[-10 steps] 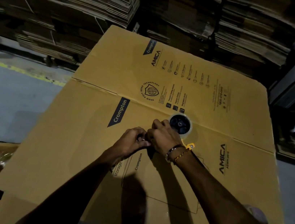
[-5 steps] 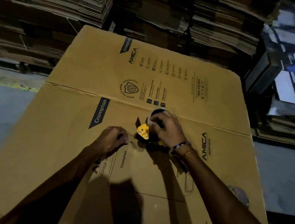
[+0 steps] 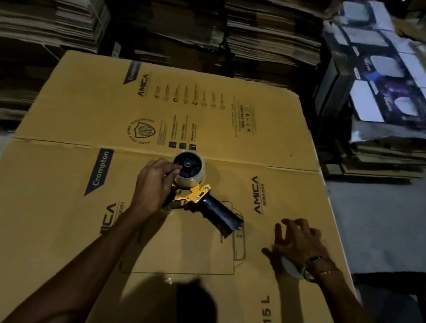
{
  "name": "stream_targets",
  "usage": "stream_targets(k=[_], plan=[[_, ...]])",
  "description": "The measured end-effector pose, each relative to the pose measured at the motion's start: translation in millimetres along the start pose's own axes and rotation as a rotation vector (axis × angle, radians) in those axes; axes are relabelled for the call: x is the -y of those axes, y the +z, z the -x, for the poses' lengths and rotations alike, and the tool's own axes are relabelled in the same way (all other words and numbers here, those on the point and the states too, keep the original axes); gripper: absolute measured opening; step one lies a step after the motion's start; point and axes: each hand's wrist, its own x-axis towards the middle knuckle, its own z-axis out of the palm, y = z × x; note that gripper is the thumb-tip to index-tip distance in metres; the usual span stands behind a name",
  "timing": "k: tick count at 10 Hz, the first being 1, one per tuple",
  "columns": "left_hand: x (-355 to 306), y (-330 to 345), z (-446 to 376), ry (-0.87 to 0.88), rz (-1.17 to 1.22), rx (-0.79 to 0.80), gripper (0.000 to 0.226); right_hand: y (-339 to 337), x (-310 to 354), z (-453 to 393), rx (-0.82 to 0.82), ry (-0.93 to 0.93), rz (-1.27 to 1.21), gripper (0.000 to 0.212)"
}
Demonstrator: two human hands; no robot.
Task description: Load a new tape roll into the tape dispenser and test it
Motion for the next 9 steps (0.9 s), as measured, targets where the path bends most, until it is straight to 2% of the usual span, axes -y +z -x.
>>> stream_targets(k=[1, 3, 5, 6, 7, 8, 9], plan=[[-25.3, 14.3, 3.9, 0.014, 0.015, 0.016, 0.020, 9.5, -13.8, 2.9, 0.094, -0.002, 0.031, 0.093], [-51.7, 22.1, 20.5, -0.119, 0.116, 0.059, 0.031, -0.2, -5.0, -16.4, -0.050, -0.107, 0.023, 0.068], [-70.6, 7.6, 35.5, -0.229, 0.324, 0.111, 0.044, -32.0, 47.5, -54.6, -0.136, -0.314, 0.039, 0.068], [-68.1, 0.8, 45.2, -0.288, 0.396, 0.110, 0.043, -39.0, 72.5, -72.2, -0.137, -0.402, 0.081, 0.069], [-64.9, -1.7, 54.6, -0.339, 0.290, 0.020, 0.021, -39.7, 86.1, -79.8, -0.119, -0.446, 0.114, 0.066], [-49.8, -4.4, 60.4, -0.376, 0.133, -0.074, 0.026, -36.9, 89.8, -82.3, -0.124, -0.482, 0.109, 0.062], [-37.7, -7.7, 59.4, -0.427, -0.069, -0.080, 0.032, -37.1, 92.4, -81.0, -0.189, -0.544, 0.085, 0.060]])
